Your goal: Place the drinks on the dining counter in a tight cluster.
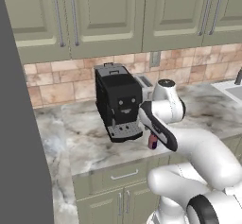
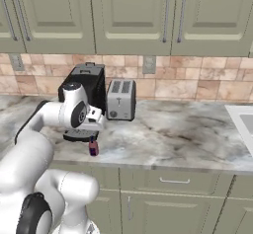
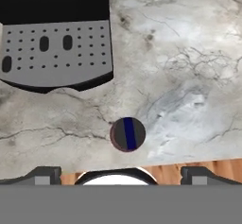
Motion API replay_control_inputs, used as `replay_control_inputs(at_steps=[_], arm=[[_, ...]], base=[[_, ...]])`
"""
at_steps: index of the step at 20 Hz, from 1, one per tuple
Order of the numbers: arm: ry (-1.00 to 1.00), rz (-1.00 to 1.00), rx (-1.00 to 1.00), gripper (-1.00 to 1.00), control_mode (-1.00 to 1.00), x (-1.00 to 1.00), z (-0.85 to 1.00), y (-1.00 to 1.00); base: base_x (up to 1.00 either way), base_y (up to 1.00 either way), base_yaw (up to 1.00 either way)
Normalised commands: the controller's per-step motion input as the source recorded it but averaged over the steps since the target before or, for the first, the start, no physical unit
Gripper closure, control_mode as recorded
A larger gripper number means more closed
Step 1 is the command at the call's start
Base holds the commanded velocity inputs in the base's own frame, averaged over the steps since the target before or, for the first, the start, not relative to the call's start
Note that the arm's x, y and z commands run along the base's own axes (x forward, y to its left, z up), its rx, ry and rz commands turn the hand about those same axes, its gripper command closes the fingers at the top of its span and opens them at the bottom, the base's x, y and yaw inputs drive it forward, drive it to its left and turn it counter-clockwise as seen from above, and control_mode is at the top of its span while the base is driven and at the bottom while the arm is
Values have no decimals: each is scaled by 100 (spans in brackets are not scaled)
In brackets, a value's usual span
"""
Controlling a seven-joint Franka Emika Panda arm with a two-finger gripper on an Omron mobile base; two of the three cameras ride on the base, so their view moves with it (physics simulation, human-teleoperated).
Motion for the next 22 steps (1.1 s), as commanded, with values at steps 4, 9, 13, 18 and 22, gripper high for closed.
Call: replay_control_inputs(at_steps=[4, 9, 13, 18, 22], arm=[[1, 0, 0, -100, -100, 39, 0, -18], [1, 0, 0, -100, -100, 12, 0, 0], [0, 0, 0, -100, -100, 0, -18, 8], [0, 0, 0, -100, -100, 0, -33, 1], [0, 0, 0, -100, -100, 3, -31, 0]], base=[[0, 0, 0], [0, 0, 0], [0, 0, 0], [0, 0, 0], [0, 0, 0]])
